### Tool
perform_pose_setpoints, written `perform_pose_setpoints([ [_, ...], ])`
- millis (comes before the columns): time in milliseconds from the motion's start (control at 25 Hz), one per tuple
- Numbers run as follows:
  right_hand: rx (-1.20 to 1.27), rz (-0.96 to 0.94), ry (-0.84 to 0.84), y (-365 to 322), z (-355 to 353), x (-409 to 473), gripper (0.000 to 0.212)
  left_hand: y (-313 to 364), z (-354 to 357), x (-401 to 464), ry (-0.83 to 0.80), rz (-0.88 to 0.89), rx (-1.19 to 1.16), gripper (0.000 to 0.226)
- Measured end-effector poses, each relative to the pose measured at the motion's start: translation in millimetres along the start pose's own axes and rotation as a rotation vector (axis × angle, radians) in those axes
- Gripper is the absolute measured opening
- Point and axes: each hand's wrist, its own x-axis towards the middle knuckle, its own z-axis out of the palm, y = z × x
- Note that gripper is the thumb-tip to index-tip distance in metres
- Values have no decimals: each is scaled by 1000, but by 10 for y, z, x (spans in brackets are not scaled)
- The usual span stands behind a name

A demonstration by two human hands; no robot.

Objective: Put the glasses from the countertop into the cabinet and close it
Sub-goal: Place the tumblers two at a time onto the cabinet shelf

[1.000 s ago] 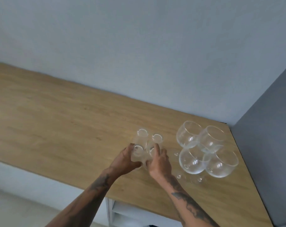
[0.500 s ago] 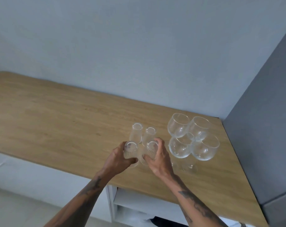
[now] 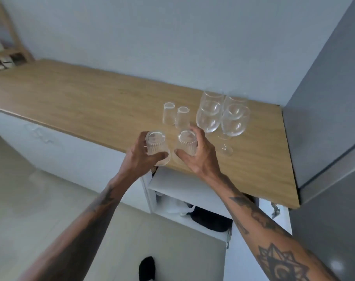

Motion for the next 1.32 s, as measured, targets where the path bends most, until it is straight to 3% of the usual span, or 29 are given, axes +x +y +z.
perform_pose_setpoints([
  [160,40,83,19,156,64,-422,74,-217,150,-423,38,-60,-4,71],
  [440,93,243,-70,1291,835,-1185,67,-1527,1039,-625,-31,-153,-56,65],
  [640,4,270,11,2434,1556,-879,69,-2525,1843,225,-100,-119,6,79],
  [880,-35,349,182,3487,2180,-196,71,-3184,2649,1324,8,1,49,86],
  [1040,-63,361,215,3845,2369,100,70,-3364,2912,1734,44,53,55,82],
  [1320,-86,466,200,4131,2440,120,72,-3677,3106,1889,-81,-15,-42,85],
])
